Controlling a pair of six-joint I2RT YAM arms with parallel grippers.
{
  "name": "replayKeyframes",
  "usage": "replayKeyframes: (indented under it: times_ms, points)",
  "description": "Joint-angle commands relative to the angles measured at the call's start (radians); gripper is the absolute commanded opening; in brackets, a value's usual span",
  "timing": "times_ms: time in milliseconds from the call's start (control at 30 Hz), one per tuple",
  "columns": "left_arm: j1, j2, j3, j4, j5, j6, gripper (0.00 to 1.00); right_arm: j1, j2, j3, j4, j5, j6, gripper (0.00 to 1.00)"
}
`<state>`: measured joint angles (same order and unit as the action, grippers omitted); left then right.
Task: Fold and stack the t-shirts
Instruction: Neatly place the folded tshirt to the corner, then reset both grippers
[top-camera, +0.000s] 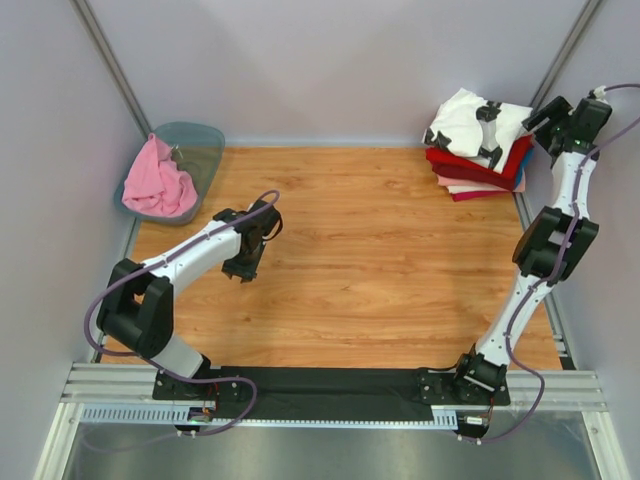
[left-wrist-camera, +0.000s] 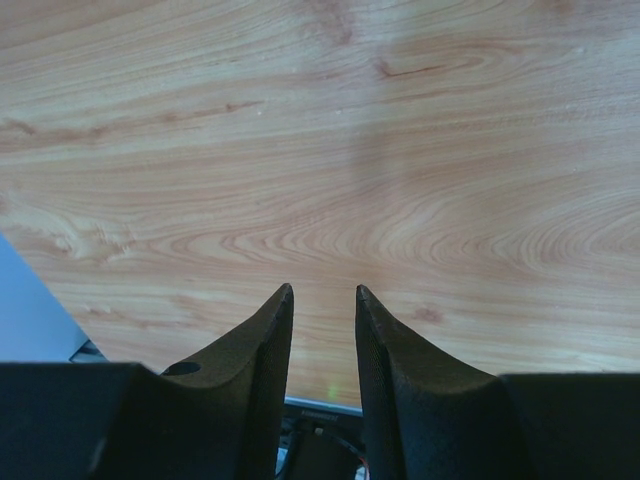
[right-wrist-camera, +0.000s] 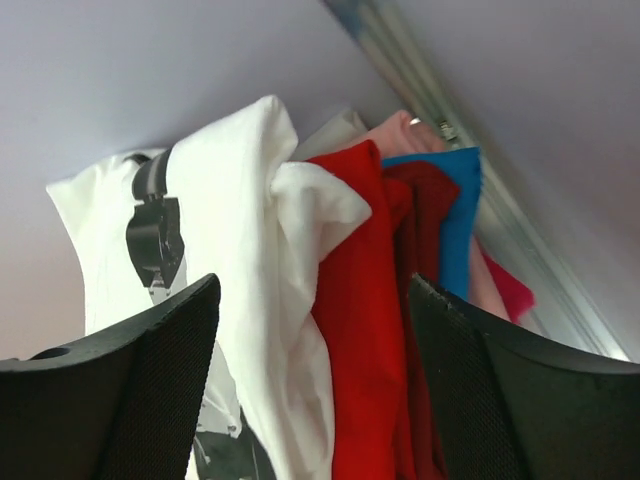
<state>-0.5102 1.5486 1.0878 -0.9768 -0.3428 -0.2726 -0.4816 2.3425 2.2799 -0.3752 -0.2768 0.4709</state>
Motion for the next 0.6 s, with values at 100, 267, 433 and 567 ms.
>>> replayKeyframes:
  times_ms: [100,267,433,567]
  points:
    - [-0.005,-0.085,0.026,0.000,0.016,0.010,0.39,-0.170,-0.356,-0.115,0.097,0.439,0.164,0.78]
    - [-0.004,-0.127,0.026,0.006,0.024,0.013,0.38,-0.135,-0.528,-0.290,0.186,0.244,0.254,0.80]
    - [-0.005,-0.174,0.023,0.013,0.019,0.015,0.38,0.090,-0.685,-0.506,0.189,0.128,0.259,0.80]
    - [-0.005,-0.208,0.021,0.016,-0.001,0.013,0.37,0.361,-0.793,-0.750,0.272,0.131,0.212,0.80]
